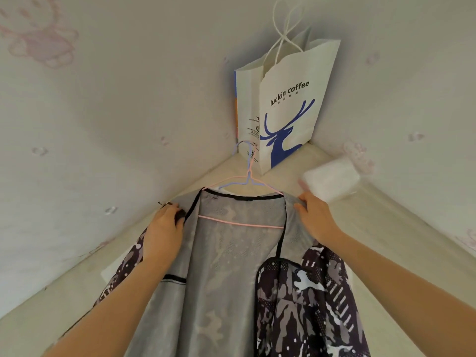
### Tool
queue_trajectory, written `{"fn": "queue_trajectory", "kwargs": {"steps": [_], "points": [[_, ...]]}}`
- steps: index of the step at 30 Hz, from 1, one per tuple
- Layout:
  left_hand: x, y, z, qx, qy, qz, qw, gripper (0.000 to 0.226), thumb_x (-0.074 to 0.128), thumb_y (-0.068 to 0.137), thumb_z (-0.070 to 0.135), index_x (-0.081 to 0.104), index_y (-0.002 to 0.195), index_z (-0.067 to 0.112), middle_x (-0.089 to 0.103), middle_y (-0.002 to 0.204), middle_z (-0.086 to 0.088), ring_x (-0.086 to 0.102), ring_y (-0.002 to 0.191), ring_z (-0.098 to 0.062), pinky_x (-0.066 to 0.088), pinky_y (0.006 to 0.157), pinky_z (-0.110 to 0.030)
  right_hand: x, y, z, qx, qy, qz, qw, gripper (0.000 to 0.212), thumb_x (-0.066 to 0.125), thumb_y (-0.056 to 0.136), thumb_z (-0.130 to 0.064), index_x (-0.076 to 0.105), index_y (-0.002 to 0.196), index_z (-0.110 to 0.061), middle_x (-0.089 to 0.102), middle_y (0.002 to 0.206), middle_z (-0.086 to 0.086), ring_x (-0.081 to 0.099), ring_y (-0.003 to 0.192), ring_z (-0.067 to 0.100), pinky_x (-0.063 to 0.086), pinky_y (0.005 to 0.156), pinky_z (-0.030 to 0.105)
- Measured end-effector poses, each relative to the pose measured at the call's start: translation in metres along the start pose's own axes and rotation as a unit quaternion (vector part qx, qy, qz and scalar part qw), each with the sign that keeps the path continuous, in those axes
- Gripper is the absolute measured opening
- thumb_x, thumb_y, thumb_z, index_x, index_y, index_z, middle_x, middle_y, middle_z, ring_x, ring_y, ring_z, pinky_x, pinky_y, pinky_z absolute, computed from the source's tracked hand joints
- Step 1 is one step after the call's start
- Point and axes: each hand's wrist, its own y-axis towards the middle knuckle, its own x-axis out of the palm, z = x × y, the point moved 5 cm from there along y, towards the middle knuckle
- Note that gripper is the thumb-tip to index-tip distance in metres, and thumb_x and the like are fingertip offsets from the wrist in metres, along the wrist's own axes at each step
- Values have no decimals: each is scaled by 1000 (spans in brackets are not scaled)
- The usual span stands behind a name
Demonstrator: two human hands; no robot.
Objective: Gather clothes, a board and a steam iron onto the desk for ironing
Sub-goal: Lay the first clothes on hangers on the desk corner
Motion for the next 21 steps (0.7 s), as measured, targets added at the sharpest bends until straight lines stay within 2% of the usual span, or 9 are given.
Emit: {"fn": "queue_trajectory", "kwargs": {"steps": [4,7,9,11,13,14,16,18,21], "points": [[-15,18,23,-23,-73,81,994,17,52,96,13,62,106,3,68,95,-16,61,84,-32,50,77,-41,0,15,-5,13,8,3,1000,9,51,95,-13,56,90,-9,56,86,3,51,80,20,34,68,29],[-24,35,47,-18,-128,143,981,14,51,97,15,60,105,8,63,88,-3,54,77,-18,37,68,-24,-5,33,-14,13,-8,19,1000,14,50,96,-15,57,99,-3,57,89,7,52,83,24,34,70,28],[-21,42,57,-6,-140,155,978,14,51,97,13,61,105,7,57,86,1,50,75,-15,30,62,-16,-5,41,-15,13,-21,17,1000,17,50,96,-15,58,102,-1,61,94,13,52,84,25,34,71,28],[-8,44,61,13,-131,122,984,14,51,96,9,62,104,4,57,87,0,52,76,-20,28,62,-16,-1,44,-11,13,-32,8,999,17,50,96,-15,58,102,-1,63,97,16,55,86,28,34,71,28],[15,43,57,24,-106,50,993,19,48,98,8,62,108,2,64,101,-11,58,93,-30,33,72,-20,5,43,-7,8,-44,2,999,17,51,96,-13,58,102,0,64,98,18,58,91,32,34,71,27],[28,41,55,28,-94,4,995,23,46,99,8,61,115,1,62,116,-18,56,110,-33,36,86,-24,8,42,-6,5,-48,-1,999,17,50,96,-13,58,102,1,63,99,19,58,92,34,36,72,29],[49,37,50,40,-69,-77,994,33,41,101,10,54,130,1,45,144,-20,34,138,-34,25,112,-34,11,41,-5,3,-58,-6,998,18,50,96,-13,58,102,2,63,100,21,58,93,37,43,76,35],[64,34,44,56,-18,-123,991,41,39,102,19,43,142,9,27,156,-13,15,146,-30,12,118,-40,13,41,-4,-6,-93,-15,996,21,49,97,-14,59,106,2,62,104,22,57,98,38,45,82,40],[75,27,33,70,89,-146,983,50,41,100,29,31,148,20,16,160,1,3,149,-21,3,117,-49,15,40,-4,-22,-139,-35,989,26,47,98,-18,58,114,-1,58,113,20,53,104,36,45,87,42]]}}
